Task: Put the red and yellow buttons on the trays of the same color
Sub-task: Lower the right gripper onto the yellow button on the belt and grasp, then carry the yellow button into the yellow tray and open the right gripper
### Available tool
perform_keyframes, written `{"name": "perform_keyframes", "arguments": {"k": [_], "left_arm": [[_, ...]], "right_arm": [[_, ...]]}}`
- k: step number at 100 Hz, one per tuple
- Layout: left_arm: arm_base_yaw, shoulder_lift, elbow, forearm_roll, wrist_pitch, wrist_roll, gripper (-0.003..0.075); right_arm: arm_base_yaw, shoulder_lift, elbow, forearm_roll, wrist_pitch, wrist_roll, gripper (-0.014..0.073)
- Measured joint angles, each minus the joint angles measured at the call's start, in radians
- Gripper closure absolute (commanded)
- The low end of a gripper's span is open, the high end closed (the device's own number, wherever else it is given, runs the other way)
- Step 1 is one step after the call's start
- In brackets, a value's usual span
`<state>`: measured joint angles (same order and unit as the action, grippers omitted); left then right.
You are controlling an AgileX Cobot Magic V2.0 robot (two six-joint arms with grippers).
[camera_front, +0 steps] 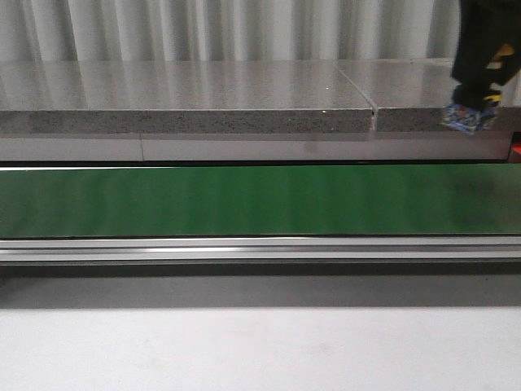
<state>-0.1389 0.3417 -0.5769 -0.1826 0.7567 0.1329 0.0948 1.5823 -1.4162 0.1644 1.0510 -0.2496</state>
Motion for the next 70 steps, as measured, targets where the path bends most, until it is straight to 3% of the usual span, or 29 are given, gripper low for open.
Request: {"name": "perform_keyframes", "arguments": {"k": [33,70], "left_arm": [[0.0,0.0,0.0,0.0,0.0,0.0,0.0741],[0.0,0.0,0.0,0.0,0.0,0.0,0.0741]], "right_arm": [[-0.301,-0.073,0.144,0.0,-0.023,0.13,0.0441],[-0.641,-0.068,0.26,-0.003,-0.156,0.229,0.0441]]}}
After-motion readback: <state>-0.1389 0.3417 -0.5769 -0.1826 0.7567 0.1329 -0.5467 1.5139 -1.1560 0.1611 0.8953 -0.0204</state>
